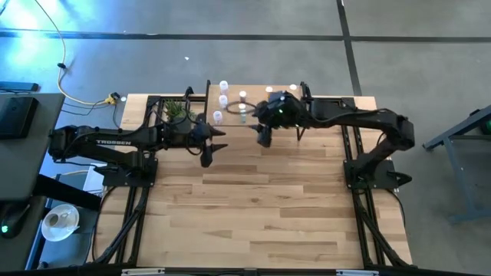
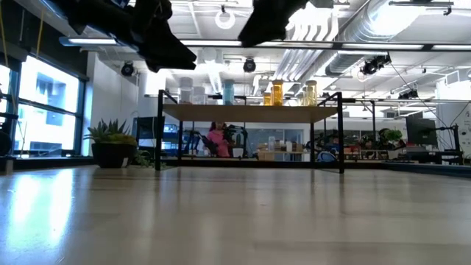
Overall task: Pick and place medicine bottles onto shelf by color
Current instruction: Adjust the transparent pill bottle on the shelf
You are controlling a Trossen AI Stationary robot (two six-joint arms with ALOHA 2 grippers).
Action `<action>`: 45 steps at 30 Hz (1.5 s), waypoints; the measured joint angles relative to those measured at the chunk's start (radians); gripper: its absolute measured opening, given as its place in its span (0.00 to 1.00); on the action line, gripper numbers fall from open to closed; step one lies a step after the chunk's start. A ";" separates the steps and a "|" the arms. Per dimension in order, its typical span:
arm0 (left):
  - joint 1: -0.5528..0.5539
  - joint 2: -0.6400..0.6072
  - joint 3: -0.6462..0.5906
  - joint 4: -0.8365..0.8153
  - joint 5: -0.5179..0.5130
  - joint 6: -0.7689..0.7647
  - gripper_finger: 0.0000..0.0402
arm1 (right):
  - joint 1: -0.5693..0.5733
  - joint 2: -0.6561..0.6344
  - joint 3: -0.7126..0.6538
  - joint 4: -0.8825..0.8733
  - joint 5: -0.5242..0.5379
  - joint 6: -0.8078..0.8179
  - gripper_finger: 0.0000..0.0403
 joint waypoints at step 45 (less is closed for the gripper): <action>-0.236 -0.187 -0.296 0.281 -0.510 0.036 0.50 | 0.218 -1.054 -1.194 0.659 0.016 0.243 0.46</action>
